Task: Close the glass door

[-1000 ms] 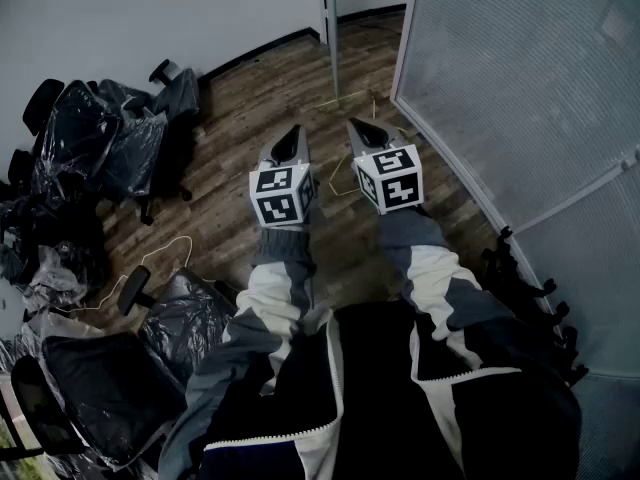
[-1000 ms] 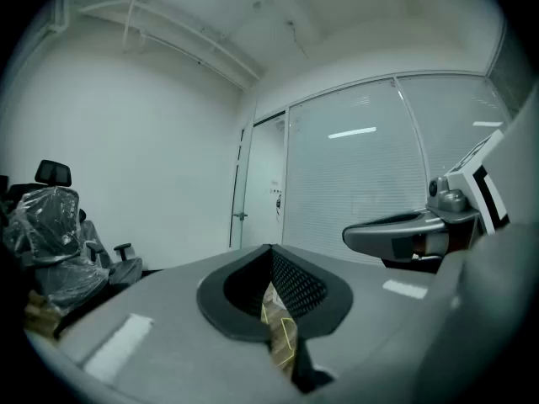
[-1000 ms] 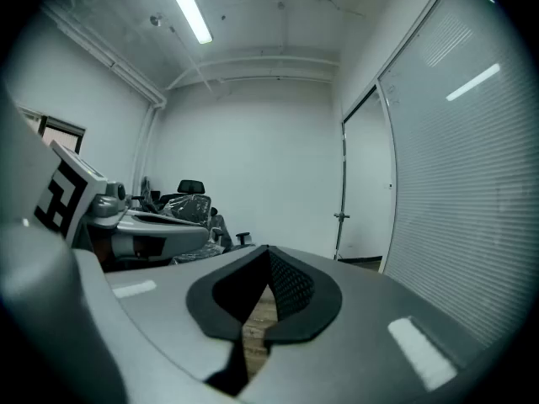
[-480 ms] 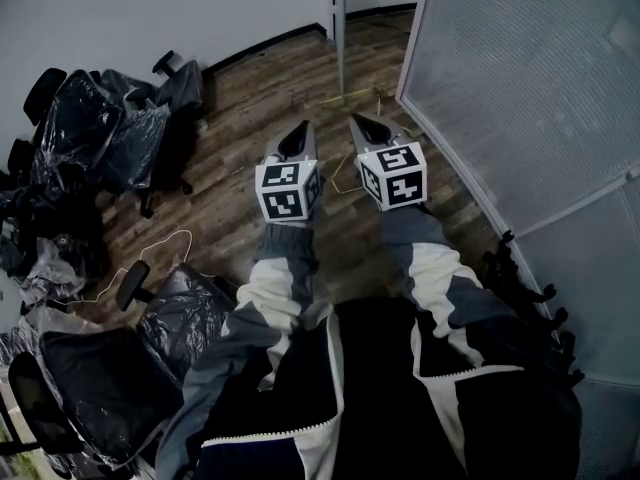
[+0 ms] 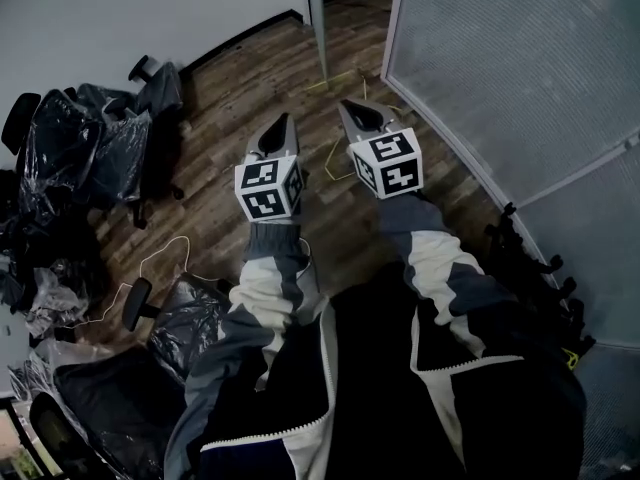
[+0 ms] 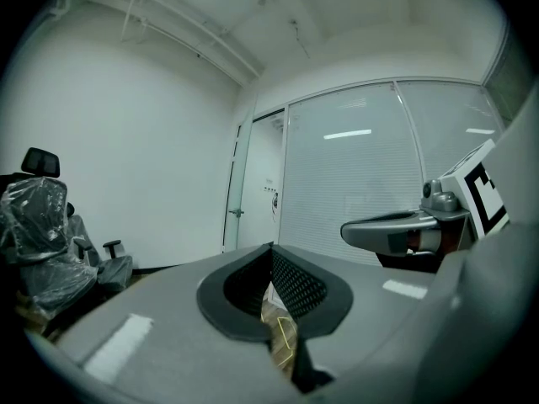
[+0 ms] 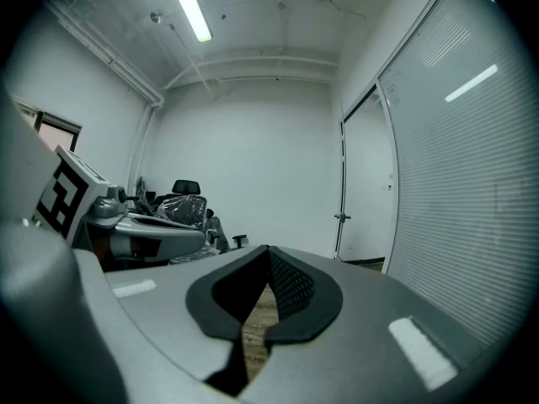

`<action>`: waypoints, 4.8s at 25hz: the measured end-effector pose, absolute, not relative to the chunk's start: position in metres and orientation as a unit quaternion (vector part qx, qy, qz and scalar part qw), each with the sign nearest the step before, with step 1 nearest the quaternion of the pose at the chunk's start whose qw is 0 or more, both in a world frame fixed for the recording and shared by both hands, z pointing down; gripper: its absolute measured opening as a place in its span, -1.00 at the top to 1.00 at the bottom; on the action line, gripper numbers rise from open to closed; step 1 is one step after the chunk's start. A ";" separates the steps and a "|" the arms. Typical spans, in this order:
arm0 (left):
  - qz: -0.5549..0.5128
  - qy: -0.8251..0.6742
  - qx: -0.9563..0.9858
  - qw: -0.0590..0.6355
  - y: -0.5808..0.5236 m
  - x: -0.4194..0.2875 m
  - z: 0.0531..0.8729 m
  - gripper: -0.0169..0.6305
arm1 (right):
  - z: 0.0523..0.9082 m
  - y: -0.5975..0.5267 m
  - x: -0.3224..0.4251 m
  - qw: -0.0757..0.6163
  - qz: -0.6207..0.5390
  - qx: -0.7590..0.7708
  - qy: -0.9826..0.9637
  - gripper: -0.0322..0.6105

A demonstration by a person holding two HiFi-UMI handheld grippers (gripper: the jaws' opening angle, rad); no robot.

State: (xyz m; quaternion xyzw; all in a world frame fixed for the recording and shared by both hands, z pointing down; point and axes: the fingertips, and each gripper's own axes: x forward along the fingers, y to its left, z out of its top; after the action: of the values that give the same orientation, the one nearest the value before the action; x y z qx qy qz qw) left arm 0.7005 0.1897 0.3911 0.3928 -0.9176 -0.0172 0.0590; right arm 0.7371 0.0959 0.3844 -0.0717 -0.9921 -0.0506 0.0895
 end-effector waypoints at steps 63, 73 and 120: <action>-0.027 -0.926 0.368 0.078 0.162 0.038 0.419 0.95 | 0.406 0.021 0.056 0.110 -0.081 -0.108 -0.985 0.89; 0.003 -0.938 0.334 0.096 0.131 -0.115 0.425 0.95 | 0.397 -0.035 -0.115 0.082 -0.037 -0.123 -0.988 0.89; -0.003 -0.567 0.819 0.082 -0.266 -0.200 0.407 0.95 | 0.396 -0.285 -0.119 0.188 -0.070 0.365 -0.909 0.88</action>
State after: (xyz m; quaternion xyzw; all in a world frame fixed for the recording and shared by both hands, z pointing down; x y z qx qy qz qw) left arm -0.1998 -0.2656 0.4067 0.8194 -0.5673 -0.0033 0.0823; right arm -0.1189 -0.2850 0.3961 0.3650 -0.9091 -0.0704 0.1879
